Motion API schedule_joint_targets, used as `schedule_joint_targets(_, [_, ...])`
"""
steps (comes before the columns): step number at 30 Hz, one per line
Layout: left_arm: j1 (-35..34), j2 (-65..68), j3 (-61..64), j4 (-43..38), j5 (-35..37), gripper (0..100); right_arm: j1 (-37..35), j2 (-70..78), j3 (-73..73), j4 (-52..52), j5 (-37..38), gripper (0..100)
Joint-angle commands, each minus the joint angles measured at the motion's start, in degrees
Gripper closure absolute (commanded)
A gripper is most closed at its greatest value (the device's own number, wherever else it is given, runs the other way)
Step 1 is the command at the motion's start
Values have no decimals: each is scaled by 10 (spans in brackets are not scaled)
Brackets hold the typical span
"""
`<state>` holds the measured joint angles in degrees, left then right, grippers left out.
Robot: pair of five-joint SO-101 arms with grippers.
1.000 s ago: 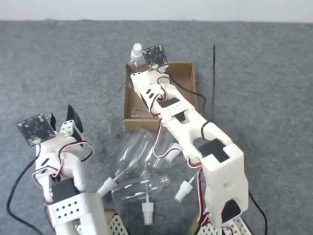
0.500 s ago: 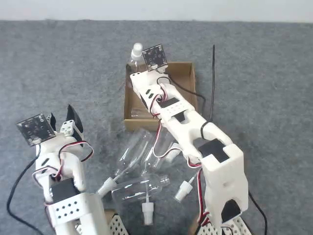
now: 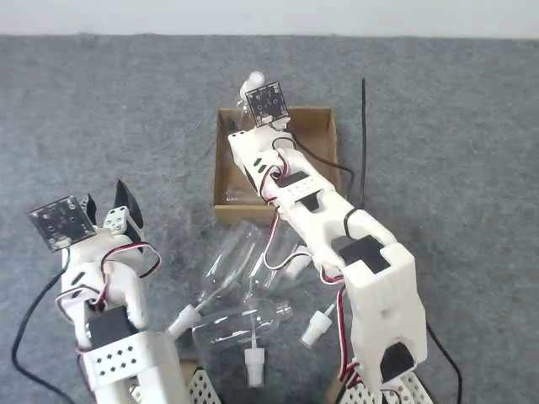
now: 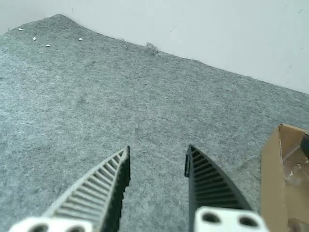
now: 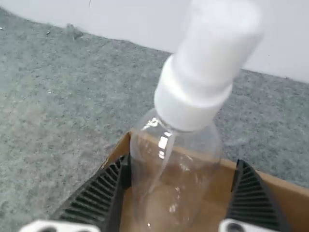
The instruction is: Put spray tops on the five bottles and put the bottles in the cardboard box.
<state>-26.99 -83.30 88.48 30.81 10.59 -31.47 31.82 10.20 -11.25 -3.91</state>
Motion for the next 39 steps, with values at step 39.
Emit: schedule_joint_targets(39, [-4, -8, -5, -19, -3, 823, -19, -382, 229, 214, 29, 738])
